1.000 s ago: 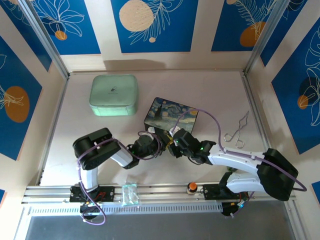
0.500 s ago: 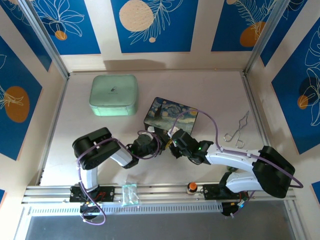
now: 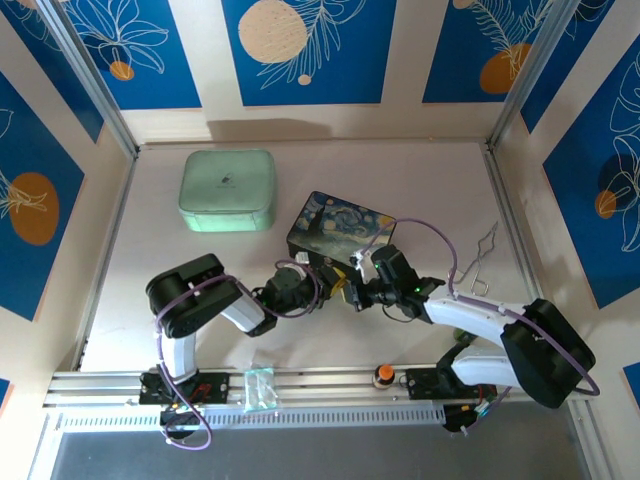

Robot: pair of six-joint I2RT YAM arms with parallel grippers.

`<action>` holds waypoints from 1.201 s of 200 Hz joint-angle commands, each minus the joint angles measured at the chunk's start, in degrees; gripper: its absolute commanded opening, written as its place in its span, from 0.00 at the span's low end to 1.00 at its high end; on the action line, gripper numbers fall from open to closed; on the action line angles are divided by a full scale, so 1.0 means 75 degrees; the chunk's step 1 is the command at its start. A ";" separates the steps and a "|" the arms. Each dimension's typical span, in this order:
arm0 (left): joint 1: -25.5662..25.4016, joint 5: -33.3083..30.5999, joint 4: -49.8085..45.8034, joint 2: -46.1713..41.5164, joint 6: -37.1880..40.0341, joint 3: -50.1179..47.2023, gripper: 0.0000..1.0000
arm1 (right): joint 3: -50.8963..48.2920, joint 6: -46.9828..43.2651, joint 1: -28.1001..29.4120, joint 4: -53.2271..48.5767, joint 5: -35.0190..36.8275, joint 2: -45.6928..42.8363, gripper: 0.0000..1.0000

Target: Unlock the padlock with the key

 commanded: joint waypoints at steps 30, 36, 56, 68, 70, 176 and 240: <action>-0.0048 0.0309 0.0721 0.0098 0.0019 -0.0168 0.00 | -0.0441 0.1614 -0.0987 0.1158 -0.2208 -0.0286 0.08; -0.0048 0.0303 0.0733 0.0083 0.0021 -0.0179 0.00 | -0.0466 0.1714 -0.1062 0.1183 -0.2310 -0.0283 0.09; -0.0048 0.0274 0.0871 0.0102 -0.0028 -0.0244 0.00 | -0.0597 0.2046 -0.1405 0.1274 -0.2686 -0.0351 0.12; -0.0048 0.0240 0.0984 0.0127 -0.0075 -0.0290 0.00 | -0.0591 0.2012 -0.1477 0.0964 -0.2534 -0.0449 0.14; -0.0042 0.0233 0.0997 0.0126 -0.0082 -0.0295 0.00 | -0.0582 0.1993 -0.1478 0.0888 -0.2478 -0.0465 0.14; -0.0034 0.0169 0.1134 0.0224 -0.0141 -0.0379 0.00 | -0.0660 0.2059 -0.1704 0.0281 -0.1805 -0.0688 0.28; 0.0004 0.0204 -0.0391 -0.0434 0.0785 -0.0401 0.00 | -0.0090 0.2044 -0.0565 -0.0745 0.0834 -0.0777 0.36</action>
